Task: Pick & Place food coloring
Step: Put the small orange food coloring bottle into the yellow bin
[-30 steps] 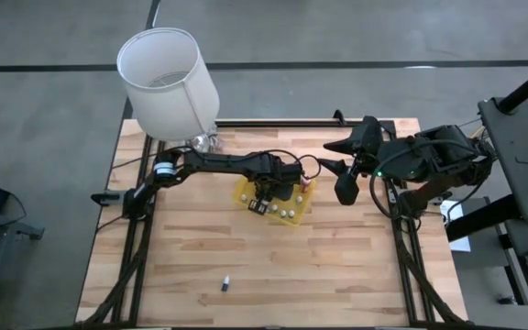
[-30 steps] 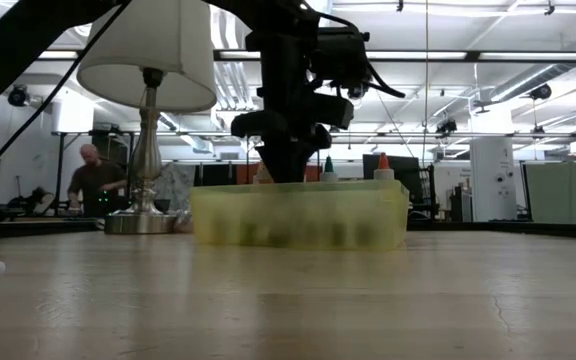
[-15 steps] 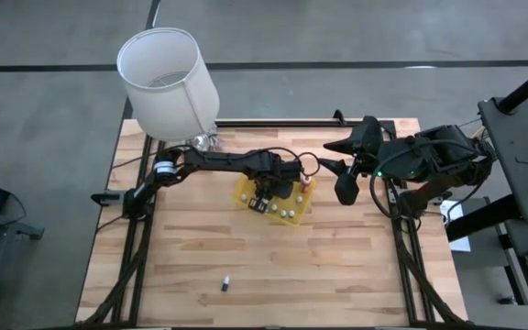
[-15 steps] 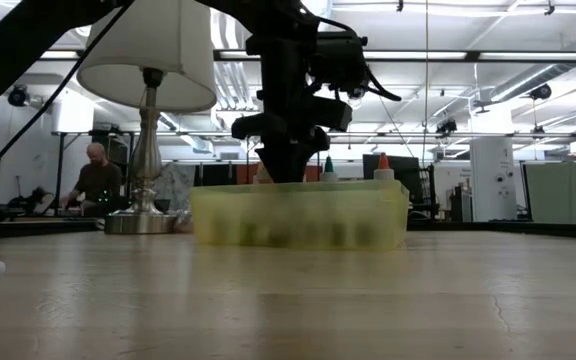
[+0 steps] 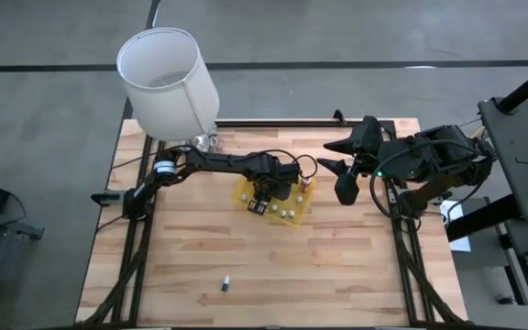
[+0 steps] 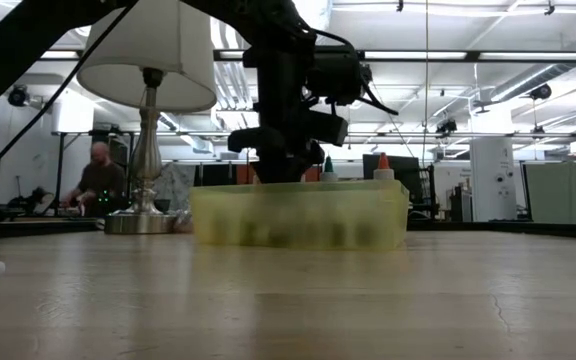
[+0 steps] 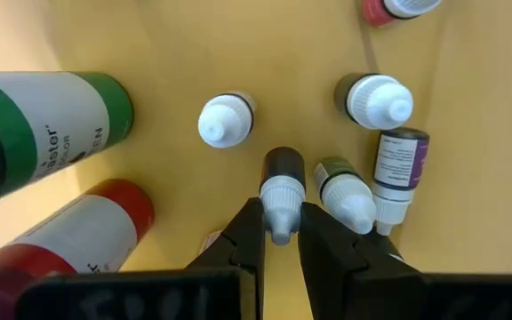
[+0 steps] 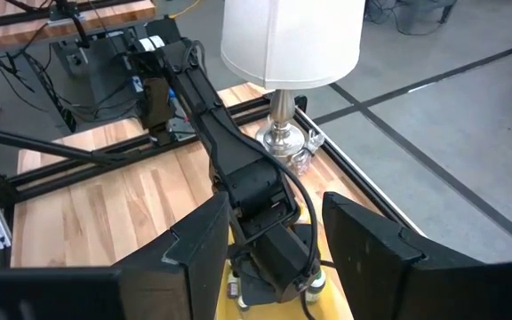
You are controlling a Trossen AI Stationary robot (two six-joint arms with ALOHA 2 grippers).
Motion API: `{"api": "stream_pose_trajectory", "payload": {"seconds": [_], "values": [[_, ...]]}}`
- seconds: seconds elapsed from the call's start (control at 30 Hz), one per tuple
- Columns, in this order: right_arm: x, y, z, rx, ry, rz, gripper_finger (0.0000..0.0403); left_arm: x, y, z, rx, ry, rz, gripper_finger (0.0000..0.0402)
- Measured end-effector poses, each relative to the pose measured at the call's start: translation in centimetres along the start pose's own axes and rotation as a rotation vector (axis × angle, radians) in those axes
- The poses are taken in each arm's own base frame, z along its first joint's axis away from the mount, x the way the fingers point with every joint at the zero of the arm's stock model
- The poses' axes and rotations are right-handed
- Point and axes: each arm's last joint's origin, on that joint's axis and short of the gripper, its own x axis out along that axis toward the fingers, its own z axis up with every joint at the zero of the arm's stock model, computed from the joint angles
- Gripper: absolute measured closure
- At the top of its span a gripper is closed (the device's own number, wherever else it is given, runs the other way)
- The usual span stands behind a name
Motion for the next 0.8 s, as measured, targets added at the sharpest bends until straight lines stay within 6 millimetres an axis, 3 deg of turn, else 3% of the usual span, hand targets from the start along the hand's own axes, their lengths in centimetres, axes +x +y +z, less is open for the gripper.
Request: {"api": "stream_pose_trajectory", "payload": {"seconds": [0.8], "values": [[0.0, 0.0, 0.0, 0.0, 0.0, 0.0, 0.023, -0.09, 0.06, 0.07, -0.034, -0.006, 0.008, 0.0301]]}}
